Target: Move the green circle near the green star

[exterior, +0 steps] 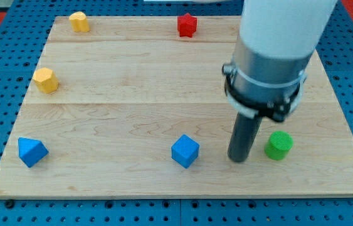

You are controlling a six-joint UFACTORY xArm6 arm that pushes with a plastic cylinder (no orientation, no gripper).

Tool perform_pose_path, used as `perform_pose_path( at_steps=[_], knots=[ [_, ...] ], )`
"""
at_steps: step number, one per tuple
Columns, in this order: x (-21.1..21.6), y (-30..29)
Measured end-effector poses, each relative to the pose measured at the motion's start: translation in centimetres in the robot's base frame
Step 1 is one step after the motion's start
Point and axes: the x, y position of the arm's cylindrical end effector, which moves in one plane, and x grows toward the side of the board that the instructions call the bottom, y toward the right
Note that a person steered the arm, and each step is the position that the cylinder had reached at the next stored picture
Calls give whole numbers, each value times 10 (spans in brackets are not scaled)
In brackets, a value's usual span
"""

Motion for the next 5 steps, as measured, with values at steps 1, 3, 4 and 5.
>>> perform_pose_path(
  at_steps=[1, 3, 4, 5],
  knots=[
    [23, 69],
    [-49, 85],
    [-90, 71],
    [-101, 71]
  ],
)
